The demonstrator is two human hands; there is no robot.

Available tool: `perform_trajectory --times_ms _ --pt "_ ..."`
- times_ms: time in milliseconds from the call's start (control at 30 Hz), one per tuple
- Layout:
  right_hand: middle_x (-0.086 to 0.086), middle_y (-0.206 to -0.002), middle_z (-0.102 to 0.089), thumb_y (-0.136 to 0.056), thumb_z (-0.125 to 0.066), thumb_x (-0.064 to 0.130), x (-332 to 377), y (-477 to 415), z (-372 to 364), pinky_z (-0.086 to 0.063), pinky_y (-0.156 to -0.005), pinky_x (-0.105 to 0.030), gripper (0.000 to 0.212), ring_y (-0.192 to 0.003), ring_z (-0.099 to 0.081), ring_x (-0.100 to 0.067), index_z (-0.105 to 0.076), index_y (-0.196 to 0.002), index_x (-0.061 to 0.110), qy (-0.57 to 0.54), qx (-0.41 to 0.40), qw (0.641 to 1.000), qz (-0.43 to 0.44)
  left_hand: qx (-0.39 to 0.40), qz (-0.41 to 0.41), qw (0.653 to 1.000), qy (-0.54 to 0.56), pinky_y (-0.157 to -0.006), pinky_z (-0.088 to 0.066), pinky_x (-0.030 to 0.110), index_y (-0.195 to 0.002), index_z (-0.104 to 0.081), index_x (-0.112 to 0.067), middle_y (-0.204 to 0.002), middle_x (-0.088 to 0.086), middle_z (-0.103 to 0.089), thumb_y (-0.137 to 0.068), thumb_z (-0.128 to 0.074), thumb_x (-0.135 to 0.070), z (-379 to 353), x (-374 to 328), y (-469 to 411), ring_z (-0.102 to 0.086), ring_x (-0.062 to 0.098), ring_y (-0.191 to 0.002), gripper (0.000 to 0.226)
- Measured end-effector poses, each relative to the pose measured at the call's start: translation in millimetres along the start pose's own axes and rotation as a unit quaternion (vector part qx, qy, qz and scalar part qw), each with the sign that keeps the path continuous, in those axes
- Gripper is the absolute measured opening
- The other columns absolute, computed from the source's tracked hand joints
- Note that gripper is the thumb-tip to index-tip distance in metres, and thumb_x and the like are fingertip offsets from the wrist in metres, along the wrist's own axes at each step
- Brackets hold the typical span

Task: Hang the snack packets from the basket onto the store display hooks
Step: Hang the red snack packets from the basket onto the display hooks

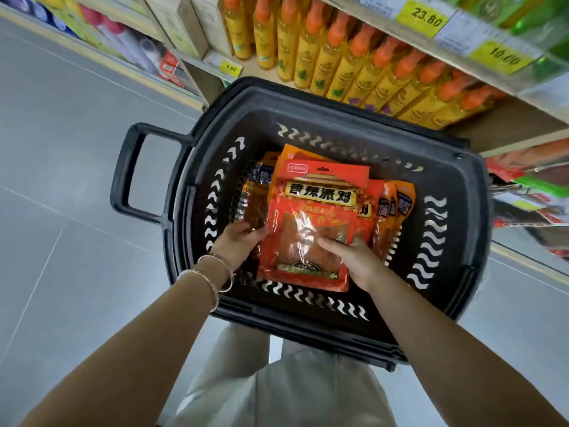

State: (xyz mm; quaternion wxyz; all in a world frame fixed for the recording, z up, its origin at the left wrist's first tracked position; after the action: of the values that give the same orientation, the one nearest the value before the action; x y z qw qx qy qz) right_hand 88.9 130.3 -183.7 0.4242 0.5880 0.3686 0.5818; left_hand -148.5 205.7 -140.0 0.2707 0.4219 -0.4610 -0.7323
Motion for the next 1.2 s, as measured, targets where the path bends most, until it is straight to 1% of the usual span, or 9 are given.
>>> perform_trajectory --times_ms 100,200,267,367,433,567,733,1000,1200 --pt "0.021 -0.095 -0.071 -0.063 -0.080 0.044 11 13 -25 -0.034 -0.101 -0.031 0.025 -0.092 -0.064 0.004 -0.070 -0.085 0.046 0.040 0.079 0.995 0.046 0.035 -0.015 0.999 0.031 -0.086 -0.052 0.034 -0.108 -0.055 -0.025 -0.106 -0.004 -0.066 -0.065 -0.072 -0.059 -12 -10 3 -0.064 0.017 -0.096 0.058" --pt "0.022 -0.115 -0.063 -0.062 -0.071 0.067 13 12 -33 -0.035 -0.102 -0.036 0.051 -0.101 -0.058 0.002 -0.061 -0.108 0.049 0.028 0.112 0.992 0.040 -0.005 -0.030 0.993 0.117 -0.085 -0.053 0.038 -0.088 -0.060 -0.028 -0.101 0.001 -0.068 -0.079 -0.070 -0.040 -15 -14 -1 -0.066 0.021 -0.093 0.018" --pt "0.010 -0.132 -0.052 -0.071 -0.058 0.073 8 -4 -12 -0.036 -0.105 -0.042 0.070 -0.114 -0.052 -0.012 -0.049 -0.129 0.036 -0.005 0.035 0.999 0.028 -0.062 -0.040 0.988 0.137 -0.085 -0.053 0.040 -0.090 -0.061 -0.027 -0.098 0.000 -0.068 -0.085 -0.066 -0.035 -8 -13 -2 -0.065 0.024 -0.093 0.011" --pt "-0.003 -0.142 -0.045 -0.092 -0.048 0.051 -3 -28 41 -0.038 -0.104 -0.043 0.054 -0.122 -0.049 -0.023 -0.040 -0.139 0.026 0.000 -0.148 0.989 0.025 -0.141 -0.047 0.984 0.099 -0.072 -0.055 0.029 -0.102 -0.059 -0.024 -0.090 -0.004 -0.066 -0.087 -0.061 -0.036 8 -7 -1 -0.067 0.015 -0.079 0.020" --pt "-0.004 -0.152 -0.029 -0.096 -0.043 0.047 -13 -44 58 -0.028 -0.111 -0.045 0.057 -0.136 -0.033 -0.028 -0.027 -0.147 0.027 0.084 -0.175 0.981 0.012 -0.182 -0.044 0.980 0.074 -0.059 -0.051 0.021 -0.095 -0.059 -0.024 -0.082 -0.007 -0.063 -0.087 -0.060 -0.036 19 -4 1 -0.064 0.008 -0.064 0.014" --pt "-0.004 -0.159 0.000 -0.095 -0.031 0.057 -33 -72 48 -0.010 -0.117 -0.049 0.061 -0.145 -0.008 -0.031 -0.018 -0.149 0.032 0.221 -0.143 0.964 -0.046 -0.203 -0.039 0.976 0.072 -0.065 -0.049 0.025 -0.078 -0.054 -0.030 -0.079 -0.010 -0.062 -0.087 -0.060 -0.035 26 -3 -1 -0.061 0.011 -0.071 0.012" --pt "-0.010 -0.136 -0.039 -0.079 -0.070 0.046 -10 -74 18 -0.033 -0.107 -0.035 0.055 -0.128 -0.039 -0.027 -0.053 -0.122 0.017 0.216 -0.180 0.950 0.136 -0.215 -0.053 0.973 0.066 -0.065 -0.054 0.029 -0.079 -0.054 -0.031 -0.081 -0.006 -0.067 -0.087 -0.059 -0.036 26 -6 0 -0.066 0.015 -0.071 0.010" --pt "-0.009 -0.149 -0.023 -0.046 -0.086 0.058 -1 -90 52 -0.027 -0.111 -0.049 0.130 -0.136 -0.028 -0.034 -0.005 -0.145 0.037 0.205 -0.185 0.961 0.002 -0.215 -0.059 0.974 0.038 -0.051 -0.048 0.020 -0.080 -0.052 -0.031 -0.079 -0.006 -0.064 -0.088 -0.057 -0.035 28 -9 3 -0.063 0.011 -0.067 0.010" --pt "-0.002 -0.116 -0.063 -0.064 -0.084 0.040 15 -62 56 -0.049 -0.082 -0.027 0.066 -0.094 -0.063 -0.020 -0.051 -0.116 0.019 0.083 -0.203 0.973 0.068 -0.228 -0.049 0.971 0.050 -0.063 -0.047 0.028 -0.086 -0.054 -0.029 -0.079 -0.007 -0.062 -0.089 -0.050 -0.047 25 -14 12 -0.061 0.014 -0.073 0.019"
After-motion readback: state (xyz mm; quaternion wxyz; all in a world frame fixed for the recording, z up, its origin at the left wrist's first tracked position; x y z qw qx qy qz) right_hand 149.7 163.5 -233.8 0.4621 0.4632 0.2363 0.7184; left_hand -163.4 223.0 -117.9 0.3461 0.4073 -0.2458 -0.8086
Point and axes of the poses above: each hand's wrist, its own y-axis away from the middle knuckle, its own z-axis out of the back of the hand, x = y × z, the point moved 7 cm from there along -y, towards the middle knuckle
